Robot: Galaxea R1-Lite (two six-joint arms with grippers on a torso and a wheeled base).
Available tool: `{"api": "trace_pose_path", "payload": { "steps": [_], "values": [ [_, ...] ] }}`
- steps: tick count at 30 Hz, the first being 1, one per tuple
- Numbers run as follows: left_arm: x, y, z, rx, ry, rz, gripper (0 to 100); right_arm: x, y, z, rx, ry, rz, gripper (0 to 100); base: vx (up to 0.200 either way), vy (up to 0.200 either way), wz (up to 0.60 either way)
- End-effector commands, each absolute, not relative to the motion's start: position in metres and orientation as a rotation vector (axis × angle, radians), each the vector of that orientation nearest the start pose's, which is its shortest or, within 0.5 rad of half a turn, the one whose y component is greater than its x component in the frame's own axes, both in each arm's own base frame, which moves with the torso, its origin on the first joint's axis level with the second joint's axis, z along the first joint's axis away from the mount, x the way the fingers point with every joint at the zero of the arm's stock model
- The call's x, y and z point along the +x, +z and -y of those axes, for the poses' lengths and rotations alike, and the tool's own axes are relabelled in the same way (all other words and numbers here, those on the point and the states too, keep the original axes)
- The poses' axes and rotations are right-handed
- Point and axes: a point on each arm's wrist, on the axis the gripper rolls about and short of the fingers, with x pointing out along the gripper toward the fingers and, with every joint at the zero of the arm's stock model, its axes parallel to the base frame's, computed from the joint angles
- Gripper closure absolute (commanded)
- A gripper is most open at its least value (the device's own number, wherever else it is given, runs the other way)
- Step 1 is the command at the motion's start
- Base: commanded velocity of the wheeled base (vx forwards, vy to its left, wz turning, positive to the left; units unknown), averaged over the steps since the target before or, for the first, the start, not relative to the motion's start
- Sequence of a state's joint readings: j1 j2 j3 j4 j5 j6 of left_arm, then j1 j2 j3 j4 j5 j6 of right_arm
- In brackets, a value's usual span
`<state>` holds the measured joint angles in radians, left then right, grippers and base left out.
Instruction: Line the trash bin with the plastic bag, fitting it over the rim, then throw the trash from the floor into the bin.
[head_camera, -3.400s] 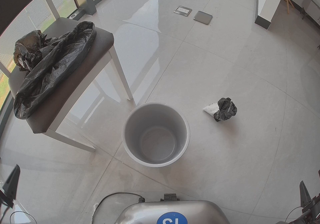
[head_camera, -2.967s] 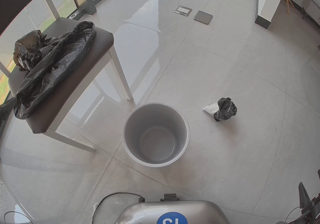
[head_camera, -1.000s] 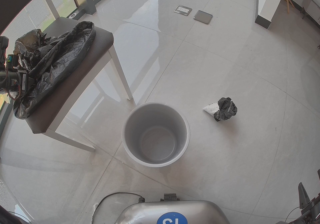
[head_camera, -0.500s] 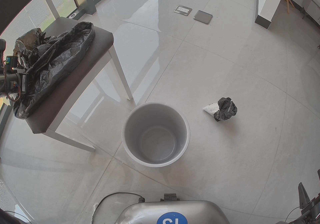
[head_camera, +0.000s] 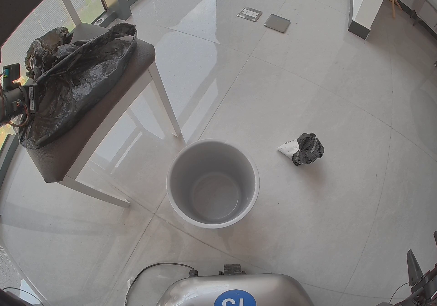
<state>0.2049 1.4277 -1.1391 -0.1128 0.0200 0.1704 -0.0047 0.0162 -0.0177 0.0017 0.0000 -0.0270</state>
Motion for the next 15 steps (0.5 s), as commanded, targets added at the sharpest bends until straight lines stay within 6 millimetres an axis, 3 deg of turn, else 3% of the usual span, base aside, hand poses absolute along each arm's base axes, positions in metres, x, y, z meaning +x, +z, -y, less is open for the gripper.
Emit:
{"api": "trace_pose_path", "payload": {
  "steps": [1, 6, 9, 11, 13, 15],
  "values": [
    [0.223, 0.307, -0.041, 0.113, 0.156, -0.208, 100, -0.023, 0.075, 0.0, -0.032, -0.015, -0.002, 0, 0.0, 0.0, 0.0],
    [0.217, 0.321, -0.017, -0.042, 0.079, -0.155, 100, -0.023, 0.076, 0.001, -0.023, -0.032, -0.002, 0, 0.0, 0.0, 0.0],
    [0.212, 0.349, 0.007, -0.176, 0.018, -0.119, 100, -0.023, 0.083, 0.0, -0.02, -0.026, -0.002, 0, 0.0, 0.0, 0.0],
    [0.207, 0.351, 0.015, -0.17, 0.014, -0.154, 100, -0.023, 0.128, 0.0, 0.043, 0.01, 0.027, 0, 0.0, 0.0, 0.0],
    [0.197, 0.354, 0.024, -0.153, -0.019, -0.213, 100, -0.007, 0.171, 0.0, 0.18, 0.016, -0.023, 0, 0.0, 0.0, 0.0],
    [0.19, 0.36, 0.032, -0.143, -0.057, -0.24, 100, -0.003, 0.177, -0.001, 0.197, 0.018, -0.037, 0, 0.0, 0.0, 0.0]
  ]
}}
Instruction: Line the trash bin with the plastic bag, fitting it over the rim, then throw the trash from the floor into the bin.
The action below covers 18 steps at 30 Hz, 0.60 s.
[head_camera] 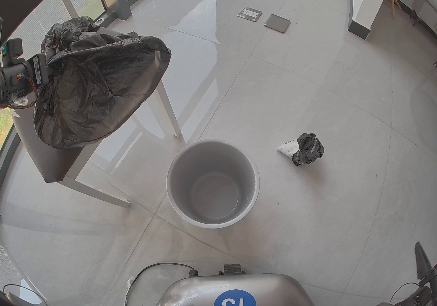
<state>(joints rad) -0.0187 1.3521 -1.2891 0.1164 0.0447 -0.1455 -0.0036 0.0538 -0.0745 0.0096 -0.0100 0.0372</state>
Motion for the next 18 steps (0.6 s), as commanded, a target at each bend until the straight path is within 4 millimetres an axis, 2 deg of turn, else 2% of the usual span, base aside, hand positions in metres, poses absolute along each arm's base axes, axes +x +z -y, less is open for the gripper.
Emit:
{"api": "trace_pose_path", "payload": {
  "steps": [1, 5, 10, 14, 18],
  "values": [
    [0.189, 0.363, 0.036, -0.141, -0.078, -0.245, 100, -0.004, 0.177, -0.001, 0.161, 0.026, -0.039, 0, 0.0, 0.0, 0.0],
    [0.188, 0.377, 0.053, -0.133, -0.128, -0.216, 100, -0.004, 0.178, -0.001, 0.038, 0.043, -0.074, 0, 0.0, 0.0, 0.0],
    [0.181, 0.388, 0.081, -0.122, -0.189, -0.207, 100, 0.002, 0.18, -0.002, 0.033, 0.079, -0.133, 0, 0.0, 0.0, 0.0],
    [0.167, 0.4, 0.108, -0.158, -0.294, -0.216, 100, 0.006, 0.178, -0.002, 0.011, 0.09, -0.189, 0, 0.0, 0.0, 0.0],
    [0.166, 0.406, 0.122, -0.175, -0.329, -0.215, 100, 0.012, 0.181, -0.002, 0.001, 0.088, -0.222, 0, 0.0, 0.0, 0.0]
  ]
}}
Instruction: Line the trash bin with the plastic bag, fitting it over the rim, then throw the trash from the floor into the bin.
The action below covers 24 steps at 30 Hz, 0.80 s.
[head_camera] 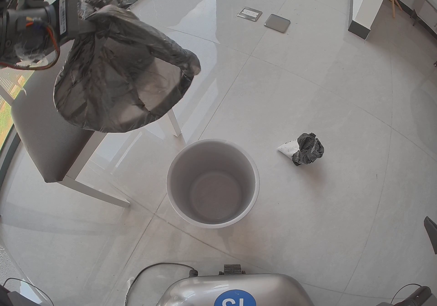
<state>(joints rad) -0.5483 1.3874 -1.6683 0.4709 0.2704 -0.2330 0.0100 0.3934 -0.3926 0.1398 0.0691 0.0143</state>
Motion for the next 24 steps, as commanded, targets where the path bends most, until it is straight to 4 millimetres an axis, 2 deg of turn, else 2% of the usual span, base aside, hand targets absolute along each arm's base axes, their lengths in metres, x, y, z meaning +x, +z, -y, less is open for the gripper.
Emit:
{"api": "trace_pose_path", "payload": {
  "steps": [1, 8, 14, 15, 21, 24],
  "values": [
    [0.166, 0.409, 0.128, -0.174, -0.349, -0.217, 100, 0.015, 0.184, -0.002, 0.0, 0.079, -0.227, 0, 0.0, 0.0, 0.0],
    [0.175, 0.418, 0.158, -0.169, -0.416, -0.238, 100, 0.032, 0.197, -0.002, 0.004, 0.092, -0.268, 0, 0.0, 0.0, 0.0],
    [0.189, 0.385, 0.189, -0.054, -0.432, -0.408, 100, 0.049, 0.204, -0.004, -0.003, 0.119, -0.308, 0, 0.0, 0.0, 0.0],
    [0.19, 0.374, 0.195, -0.009, -0.432, -0.475, 100, 0.055, 0.208, -0.004, -0.005, 0.123, -0.326, 0, 0.0, 0.0, 0.0],
    [0.203, 0.359, 0.206, 0.016, -0.413, -0.537, 100, 0.072, 0.208, -0.009, -0.024, 0.175, -0.371, 0, 0.0, 0.0, 0.0],
    [0.203, 0.357, 0.207, 0.0, -0.405, -0.551, 100, 0.079, 0.21, -0.012, -0.03, 0.203, -0.382, 0, 0.0, 0.0, 0.0]
  ]
}}
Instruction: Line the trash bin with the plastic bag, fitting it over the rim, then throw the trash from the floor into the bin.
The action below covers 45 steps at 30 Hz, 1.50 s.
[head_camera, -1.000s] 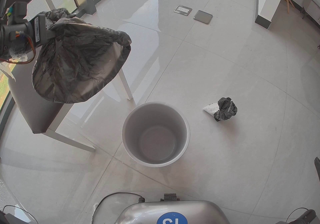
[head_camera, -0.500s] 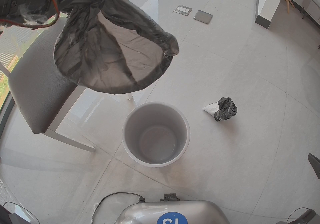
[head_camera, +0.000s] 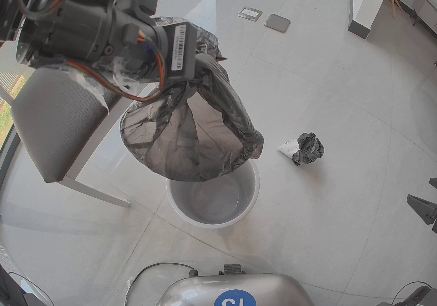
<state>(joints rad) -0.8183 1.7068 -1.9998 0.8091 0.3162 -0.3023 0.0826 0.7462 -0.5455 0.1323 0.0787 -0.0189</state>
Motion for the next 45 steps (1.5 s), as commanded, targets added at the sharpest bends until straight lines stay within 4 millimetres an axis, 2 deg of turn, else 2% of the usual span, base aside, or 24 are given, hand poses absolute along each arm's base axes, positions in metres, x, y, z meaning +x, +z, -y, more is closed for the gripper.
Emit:
{"api": "trace_pose_path", "payload": {
  "steps": [1, 4, 7, 12, 15, 22, 25, 26, 28, 32, 40, 43, 45],
  "values": [
    [0.2, 0.36, 0.205, -0.012, -0.409, -0.545, 100, 0.084, 0.211, -0.013, -0.032, 0.205, -0.391, 0, 0.0, 0.0, 0.0],
    [0.192, 0.367, 0.199, -0.026, -0.431, -0.535, 100, 0.088, 0.216, -0.013, -0.032, 0.204, -0.373, 0, 0.0, 0.0, 0.0],
    [0.169, 0.398, 0.177, -0.12, -0.531, -0.403, 100, 0.088, 0.218, -0.014, -0.034, 0.204, -0.366, 0, 0.0, 0.0, 0.0],
    [0.169, 0.358, 0.171, -0.105, -0.558, -0.276, 100, 0.088, 0.211, -0.014, -0.067, 0.21, -0.392, 0, 0.0, 0.0, 0.0],
    [0.173, 0.353, 0.168, -0.093, -0.551, -0.244, 100, 0.093, 0.211, -0.014, -0.074, 0.213, -0.405, 0, 0.0, 0.0, 0.0],
    [0.17, 0.365, 0.169, -0.119, -0.588, -0.206, 100, 0.122, 0.201, -0.019, -0.09, 0.202, -0.503, 0, 0.0, 0.0, 0.0],
    [0.169, 0.372, 0.168, -0.133, -0.596, -0.184, 100, 0.133, 0.2, -0.022, -0.109, 0.222, -0.485, 0, 0.0, 0.0, 0.0],
    [0.169, 0.381, 0.168, -0.15, -0.601, -0.156, 100, 0.147, 0.199, -0.025, -0.142, 0.242, -0.459, 0, 0.0, 0.0, 0.0],
    [0.169, 0.389, 0.168, -0.166, -0.604, -0.131, 100, 0.158, 0.199, -0.028, -0.169, 0.263, -0.437, 0, 0.0, 0.0, 0.0],
    [0.172, 0.403, 0.172, -0.212, -0.612, -0.101, 100, 0.172, 0.197, -0.032, -0.205, 0.346, -0.402, 0, 0.0, 0.0, 0.0],
    [0.169, 0.404, 0.181, -0.234, -0.642, -0.106, 100, 0.194, 0.198, -0.043, -0.23, 0.397, -0.403, 0, 0.0, 0.0, 0.0],
    [0.169, 0.405, 0.181, -0.236, -0.644, -0.102, 100, 0.21, 0.198, -0.05, -0.233, 0.411, -0.387, 0, 0.0, 0.0, 0.0],
    [0.169, 0.405, 0.181, -0.237, -0.644, -0.101, 100, 0.231, 0.199, -0.06, -0.235, 0.44, -0.349, 0, 0.0, 0.0, 0.0]
  ]
}}
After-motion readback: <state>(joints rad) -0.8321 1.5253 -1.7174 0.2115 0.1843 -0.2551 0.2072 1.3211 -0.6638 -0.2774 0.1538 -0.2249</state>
